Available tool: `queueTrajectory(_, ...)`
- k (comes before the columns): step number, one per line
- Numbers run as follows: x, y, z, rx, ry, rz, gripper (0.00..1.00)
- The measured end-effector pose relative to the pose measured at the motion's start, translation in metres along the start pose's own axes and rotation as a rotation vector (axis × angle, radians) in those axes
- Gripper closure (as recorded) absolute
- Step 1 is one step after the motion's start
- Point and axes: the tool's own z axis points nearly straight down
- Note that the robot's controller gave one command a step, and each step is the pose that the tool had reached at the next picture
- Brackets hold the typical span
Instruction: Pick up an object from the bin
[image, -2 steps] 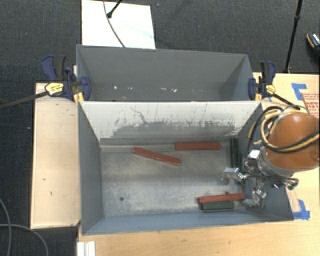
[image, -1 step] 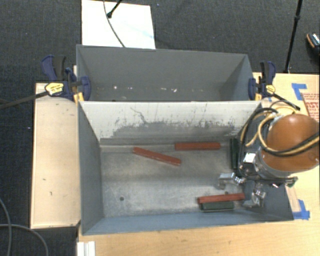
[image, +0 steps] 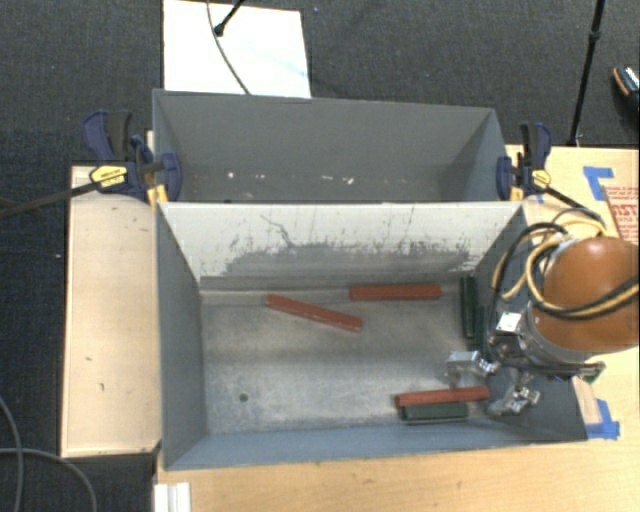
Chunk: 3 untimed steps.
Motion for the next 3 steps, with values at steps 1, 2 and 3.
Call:
queueTrajectory(1,-0.041,0.027,0.000,0.005,0.005,0.183,0.00)
queueTrajectory(2,-0.040,0.027,0.001,0.005,0.005,0.170,0.00)
queueTrajectory(3,-0.037,0.017,0.002,0.006,0.005,0.190,0.00)
